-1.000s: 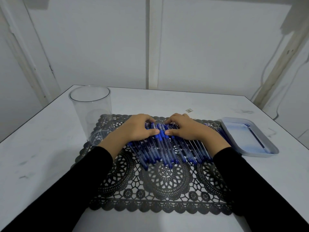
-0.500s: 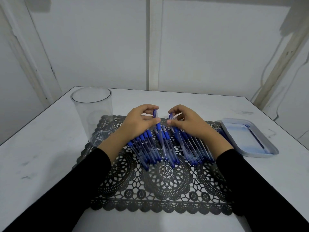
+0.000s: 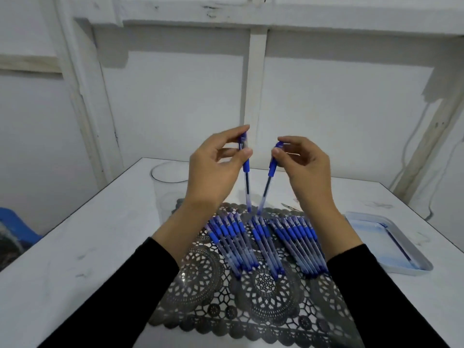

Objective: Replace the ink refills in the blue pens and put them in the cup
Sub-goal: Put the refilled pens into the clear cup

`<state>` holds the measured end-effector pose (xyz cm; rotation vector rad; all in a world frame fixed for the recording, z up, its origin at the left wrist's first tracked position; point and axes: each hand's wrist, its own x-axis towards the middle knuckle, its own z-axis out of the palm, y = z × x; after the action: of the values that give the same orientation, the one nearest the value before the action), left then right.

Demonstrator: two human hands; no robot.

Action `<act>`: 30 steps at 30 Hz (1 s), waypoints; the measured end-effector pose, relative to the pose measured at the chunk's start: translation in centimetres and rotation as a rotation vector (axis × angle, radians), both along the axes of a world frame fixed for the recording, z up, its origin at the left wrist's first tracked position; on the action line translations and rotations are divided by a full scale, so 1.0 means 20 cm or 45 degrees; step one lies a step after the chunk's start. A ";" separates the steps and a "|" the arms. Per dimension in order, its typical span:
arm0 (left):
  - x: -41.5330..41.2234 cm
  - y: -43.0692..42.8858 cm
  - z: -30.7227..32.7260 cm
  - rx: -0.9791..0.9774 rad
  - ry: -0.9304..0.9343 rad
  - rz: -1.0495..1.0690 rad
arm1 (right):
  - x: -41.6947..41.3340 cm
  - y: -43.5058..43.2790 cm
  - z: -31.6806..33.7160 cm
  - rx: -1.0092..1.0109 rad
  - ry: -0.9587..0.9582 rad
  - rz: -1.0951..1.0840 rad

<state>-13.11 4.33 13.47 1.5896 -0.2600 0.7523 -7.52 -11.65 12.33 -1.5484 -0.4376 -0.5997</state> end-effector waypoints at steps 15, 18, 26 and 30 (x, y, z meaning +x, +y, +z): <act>-0.17 0.63 0.27 -0.002 -0.276 0.372 | -0.04 0.55 0.32 0.238 -0.303 0.207; -0.15 0.66 0.19 0.027 -0.178 0.380 | -0.03 0.62 0.26 0.152 -0.242 0.259; -0.11 0.68 -0.06 0.153 0.053 0.334 | 0.01 0.64 0.00 -0.223 -0.124 0.268; -0.09 0.70 -0.12 0.269 0.149 0.333 | 0.04 0.62 -0.06 -0.300 -0.051 0.264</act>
<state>-14.85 18.33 11.03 1.8849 -0.0462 0.8497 -6.77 0.65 11.07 -1.6895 -0.7101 -0.4300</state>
